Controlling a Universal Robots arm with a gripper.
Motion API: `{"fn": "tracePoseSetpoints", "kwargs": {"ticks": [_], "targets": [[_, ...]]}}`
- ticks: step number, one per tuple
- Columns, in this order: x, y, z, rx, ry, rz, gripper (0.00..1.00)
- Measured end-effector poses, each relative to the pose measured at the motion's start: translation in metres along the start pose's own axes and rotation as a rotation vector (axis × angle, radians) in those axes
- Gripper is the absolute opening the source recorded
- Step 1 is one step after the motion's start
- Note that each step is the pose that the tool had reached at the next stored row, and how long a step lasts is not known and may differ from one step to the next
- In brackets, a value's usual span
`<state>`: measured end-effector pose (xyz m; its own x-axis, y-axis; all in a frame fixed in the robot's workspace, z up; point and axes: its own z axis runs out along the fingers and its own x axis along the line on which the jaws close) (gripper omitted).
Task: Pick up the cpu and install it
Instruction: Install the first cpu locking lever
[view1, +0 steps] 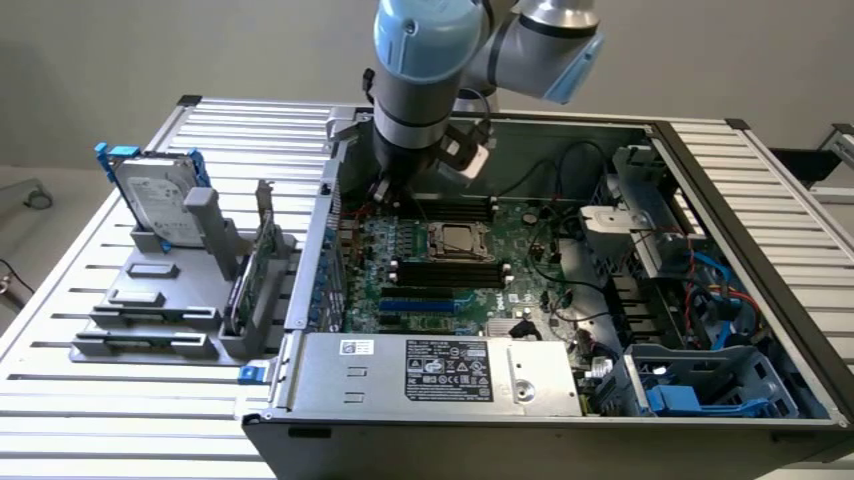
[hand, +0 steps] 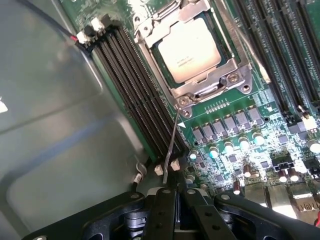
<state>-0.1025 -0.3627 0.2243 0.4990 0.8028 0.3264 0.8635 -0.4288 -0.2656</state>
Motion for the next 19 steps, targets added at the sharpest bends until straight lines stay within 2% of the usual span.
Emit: {"fn": "tracePoseSetpoints", "kwargs": {"ticks": [6,8,13,15,16,19], "targets": [[0.0,0.0,0.0,-0.0275,0.0053,0.052,0.11],[0.0,0.0,0.0,-0.0376,0.009,0.065,0.11],[0.0007,-0.0004,0.0004,-0.0714,0.0301,0.07,0.11],[0.0009,-0.0005,0.0005,-0.0873,0.04,0.065,0.11],[0.001,-0.0005,0.0005,-0.0979,0.0463,0.06,0.11],[0.0014,-0.0007,0.0007,-0.1383,0.0709,0.043,0.11]]}}
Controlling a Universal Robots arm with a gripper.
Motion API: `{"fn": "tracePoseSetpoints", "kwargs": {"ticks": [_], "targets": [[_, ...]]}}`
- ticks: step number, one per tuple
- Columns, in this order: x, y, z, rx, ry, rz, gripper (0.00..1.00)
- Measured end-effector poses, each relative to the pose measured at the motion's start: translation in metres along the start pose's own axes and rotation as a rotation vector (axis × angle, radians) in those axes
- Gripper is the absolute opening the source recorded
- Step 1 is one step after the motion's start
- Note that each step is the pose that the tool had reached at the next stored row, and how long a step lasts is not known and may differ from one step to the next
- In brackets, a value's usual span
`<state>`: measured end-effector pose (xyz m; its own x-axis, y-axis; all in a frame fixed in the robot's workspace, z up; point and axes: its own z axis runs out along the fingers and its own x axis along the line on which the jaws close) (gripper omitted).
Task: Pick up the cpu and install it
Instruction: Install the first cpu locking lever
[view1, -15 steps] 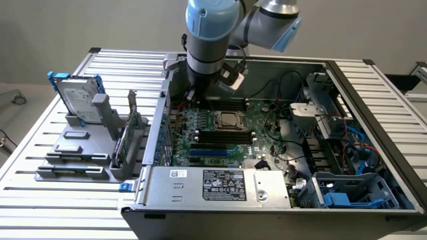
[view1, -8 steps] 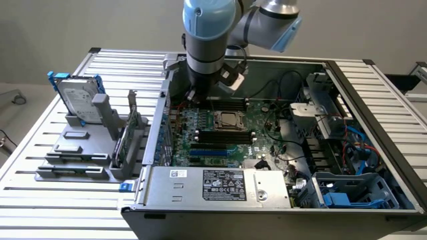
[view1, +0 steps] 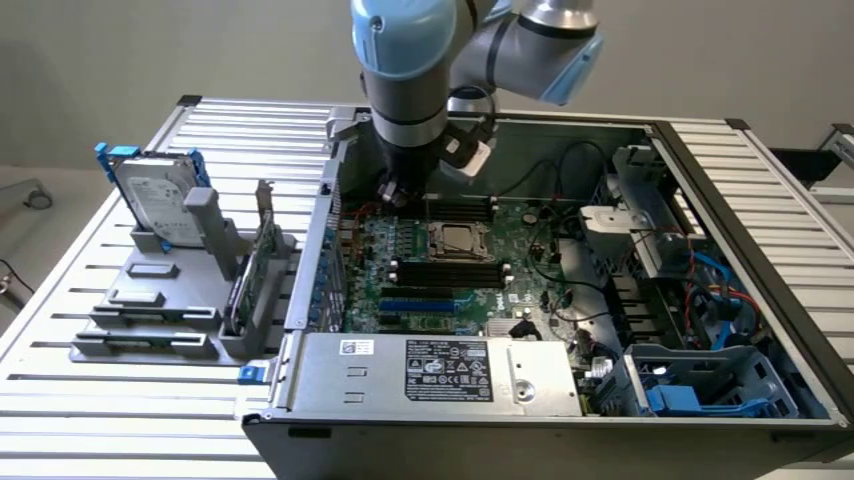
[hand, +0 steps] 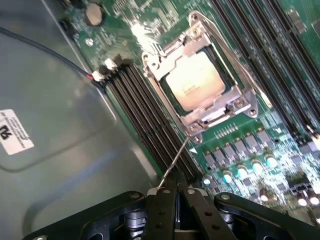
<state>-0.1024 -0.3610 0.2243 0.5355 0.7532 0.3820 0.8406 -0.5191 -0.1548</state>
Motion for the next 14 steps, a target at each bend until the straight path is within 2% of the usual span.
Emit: {"fn": "tracePoseSetpoints", "kwargs": {"ticks": [5,6,7,9,11,14], "targets": [[0.0005,-0.0004,0.0003,-0.0686,0.0462,-0.026,0.11],[0.0005,-0.0004,0.0003,-0.0802,0.0535,-0.028,0.11],[0.0005,-0.0004,0.0002,-0.0884,0.058,-0.025,0.11],[0.0003,-0.0003,0.001,-0.099,0.0628,-0.01,0.11],[-0.0003,0.0005,0.0029,-0.1067,0.0646,0.007,0.11],[-0.0003,0.003,0.0081,-0.1105,0.0651,0.015,0.11]]}}
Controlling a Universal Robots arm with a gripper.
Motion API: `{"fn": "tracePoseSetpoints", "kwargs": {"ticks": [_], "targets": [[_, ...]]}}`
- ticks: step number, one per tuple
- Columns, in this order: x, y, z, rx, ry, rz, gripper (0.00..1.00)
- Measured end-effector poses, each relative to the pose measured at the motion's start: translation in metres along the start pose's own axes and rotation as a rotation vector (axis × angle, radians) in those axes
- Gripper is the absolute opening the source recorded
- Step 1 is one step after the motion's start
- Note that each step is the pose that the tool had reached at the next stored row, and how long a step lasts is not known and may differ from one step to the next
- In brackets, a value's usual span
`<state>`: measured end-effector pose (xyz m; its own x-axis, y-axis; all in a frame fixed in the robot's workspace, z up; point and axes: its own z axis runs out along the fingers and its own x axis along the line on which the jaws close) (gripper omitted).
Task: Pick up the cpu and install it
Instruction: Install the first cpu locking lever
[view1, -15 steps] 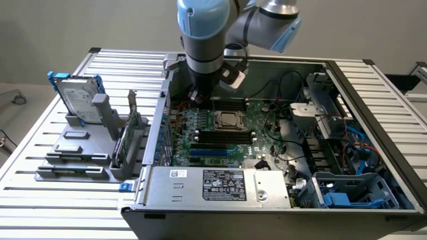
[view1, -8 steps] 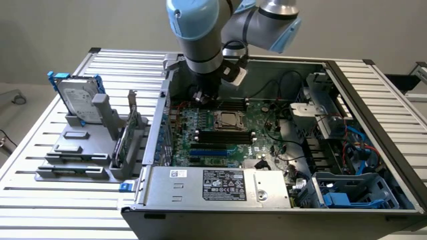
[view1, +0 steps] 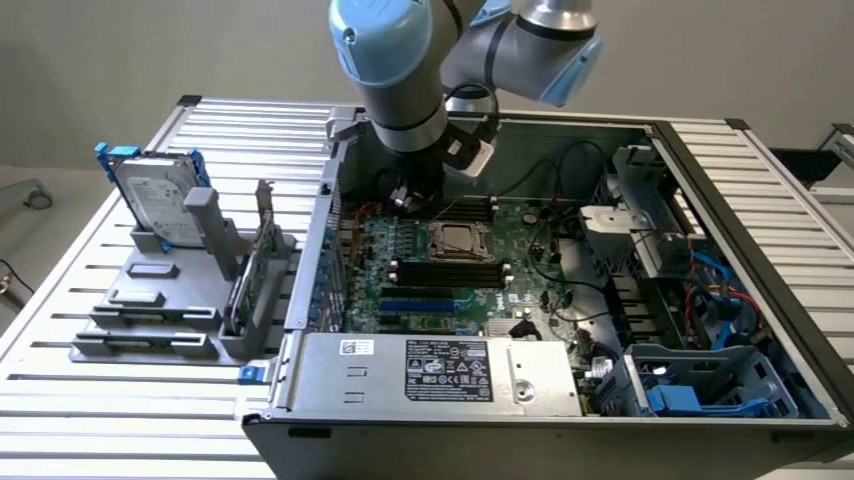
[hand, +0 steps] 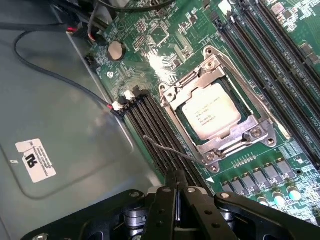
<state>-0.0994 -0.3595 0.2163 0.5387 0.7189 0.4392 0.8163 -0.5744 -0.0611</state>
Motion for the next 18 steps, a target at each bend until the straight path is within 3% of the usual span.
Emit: {"fn": "tracePoseSetpoints", "kwargs": {"ticks": [5,11,18], "targets": [[0.0,-0.0004,0.0098,-0.0018,-0.0004,0.003,0.11],[-0.001,0.0,0.0128,-0.0105,-0.0085,0.007,0.11],[-0.001,0.0002,0.0137,-0.0401,-0.011,0.077,0.11]]}}
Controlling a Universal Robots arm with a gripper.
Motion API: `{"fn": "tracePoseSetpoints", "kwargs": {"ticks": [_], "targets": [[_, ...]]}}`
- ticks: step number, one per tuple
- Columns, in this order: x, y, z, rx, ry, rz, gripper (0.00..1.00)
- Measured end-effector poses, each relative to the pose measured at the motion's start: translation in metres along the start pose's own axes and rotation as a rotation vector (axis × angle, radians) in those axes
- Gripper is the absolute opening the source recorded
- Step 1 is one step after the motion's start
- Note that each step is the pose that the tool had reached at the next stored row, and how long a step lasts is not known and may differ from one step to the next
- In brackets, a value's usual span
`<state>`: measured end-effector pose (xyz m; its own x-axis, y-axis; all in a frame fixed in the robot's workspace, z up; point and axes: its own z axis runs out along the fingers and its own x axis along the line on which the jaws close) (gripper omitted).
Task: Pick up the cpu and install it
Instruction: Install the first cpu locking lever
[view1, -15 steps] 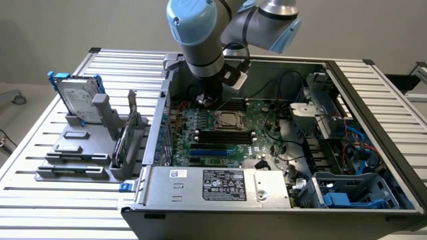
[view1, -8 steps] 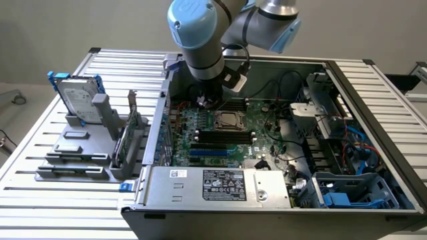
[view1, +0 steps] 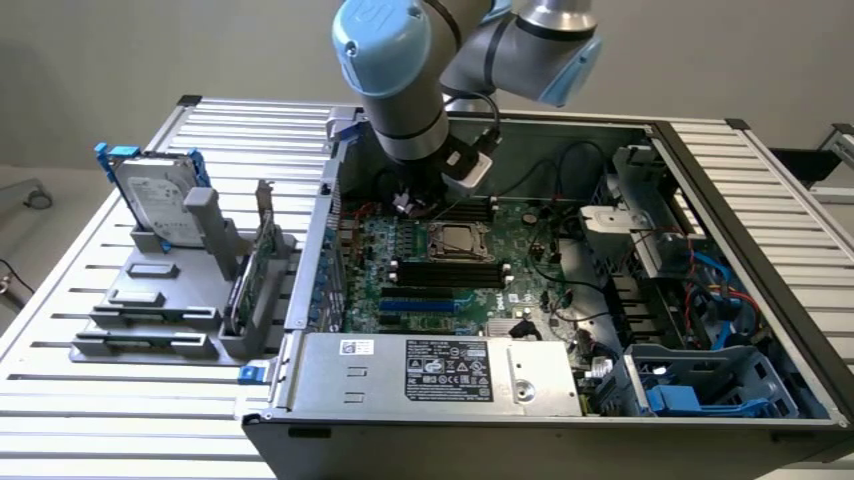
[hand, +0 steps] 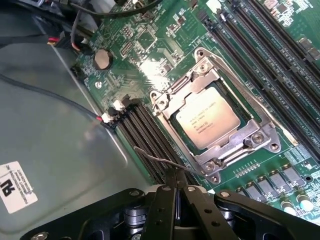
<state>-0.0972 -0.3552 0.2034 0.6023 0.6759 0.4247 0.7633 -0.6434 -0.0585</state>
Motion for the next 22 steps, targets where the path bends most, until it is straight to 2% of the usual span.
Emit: {"fn": "tracePoseSetpoints", "kwargs": {"ticks": [3,9,12,13,15,20,22], "targets": [[0.0,0.0,0.0,-0.0026,-0.0037,0.018,0.11],[0.0049,-0.0047,0.0027,-0.0013,-0.0175,0.027,0.11],[0.0078,-0.0075,0.0043,-0.0037,-0.0253,0.028,0.11],[0.0078,-0.0074,0.0043,-0.0052,-0.0261,0.03,0.11],[0.0077,-0.0075,0.0043,-0.01,-0.0263,0.041,0.11],[0.0076,-0.0075,0.0047,-0.0311,-0.0274,0.081,0.11],[0.0073,-0.0077,0.0047,-0.0335,-0.0297,0.086,0.11]]}}
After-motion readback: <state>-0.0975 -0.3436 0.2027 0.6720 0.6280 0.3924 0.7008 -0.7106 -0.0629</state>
